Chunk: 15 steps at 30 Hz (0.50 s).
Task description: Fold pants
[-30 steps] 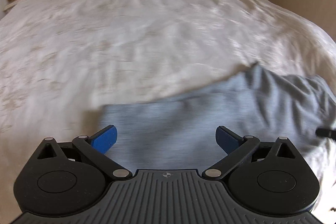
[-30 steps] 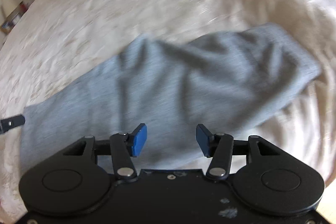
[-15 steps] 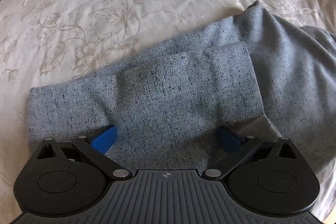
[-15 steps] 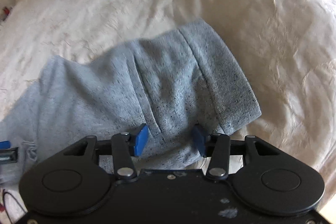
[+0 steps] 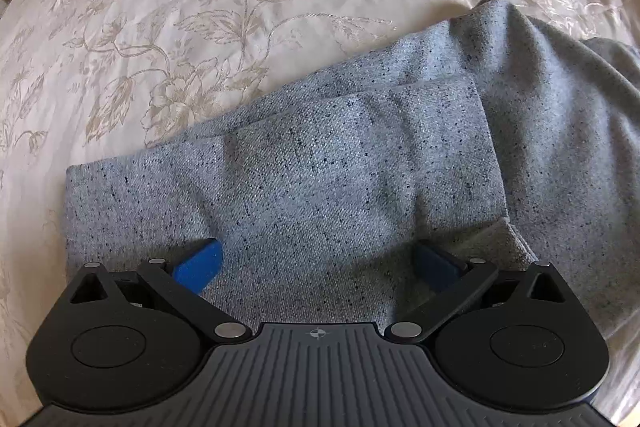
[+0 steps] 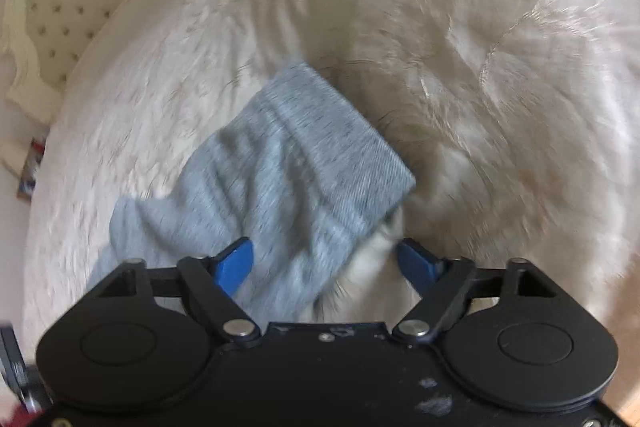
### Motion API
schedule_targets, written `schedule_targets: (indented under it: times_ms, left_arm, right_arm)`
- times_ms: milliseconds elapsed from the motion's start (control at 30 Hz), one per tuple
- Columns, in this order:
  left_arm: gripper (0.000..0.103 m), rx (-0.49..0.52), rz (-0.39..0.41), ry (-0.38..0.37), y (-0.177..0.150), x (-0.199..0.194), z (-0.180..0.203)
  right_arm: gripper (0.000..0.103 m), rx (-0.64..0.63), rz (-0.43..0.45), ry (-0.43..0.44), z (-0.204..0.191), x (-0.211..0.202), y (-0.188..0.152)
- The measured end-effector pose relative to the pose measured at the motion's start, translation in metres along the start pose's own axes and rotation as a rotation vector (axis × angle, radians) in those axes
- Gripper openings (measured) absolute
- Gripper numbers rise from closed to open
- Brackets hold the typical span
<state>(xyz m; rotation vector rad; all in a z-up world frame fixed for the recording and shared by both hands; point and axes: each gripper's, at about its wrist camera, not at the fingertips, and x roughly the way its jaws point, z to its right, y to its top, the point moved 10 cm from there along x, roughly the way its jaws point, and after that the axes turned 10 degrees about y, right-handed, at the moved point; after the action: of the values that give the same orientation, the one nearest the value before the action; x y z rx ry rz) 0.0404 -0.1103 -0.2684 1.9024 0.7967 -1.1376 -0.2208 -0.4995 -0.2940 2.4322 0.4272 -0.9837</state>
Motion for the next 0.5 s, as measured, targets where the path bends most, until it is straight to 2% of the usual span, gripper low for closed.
schedule_targets:
  times_ms: [67, 100, 200, 300, 333, 367, 500]
  left_arm:
    - [0.103, -0.007, -0.003, 0.004, -0.001, -0.001, -0.001]
    - [0.103, -0.010, -0.003, 0.004, -0.003, -0.001, -0.004]
    - [0.103, -0.026, -0.007, 0.006, -0.004, -0.001, -0.005]
    - [0.103, -0.038, -0.010, 0.009, -0.004, -0.002, -0.005]
    - [0.102, -0.042, -0.012, 0.010, -0.003, -0.004, -0.005]
    - [0.102, -0.046, -0.010, 0.012, -0.002, -0.007, -0.005]
    - [0.102, -0.066, 0.045, 0.004, 0.011, -0.028, -0.004]
  right_arm:
    - [0.102, 0.003, 0.010, 0.017, -0.005, 0.009, 0.007]
    - [0.102, 0.002, 0.021, 0.025, -0.008, 0.012, 0.011]
    - [0.096, -0.006, 0.055, 0.086, -0.016, 0.014, 0.025]
    - [0.079, -0.032, 0.012, 0.118, -0.024, 0.024, 0.034]
    - [0.054, -0.043, -0.013, 0.120, -0.025, 0.028, 0.036]
    - [0.025, -0.059, -0.046, 0.105, -0.025, 0.030, 0.038]
    - [0.024, -0.156, -0.093, 0.118, -0.046, 0.027, 0.050]
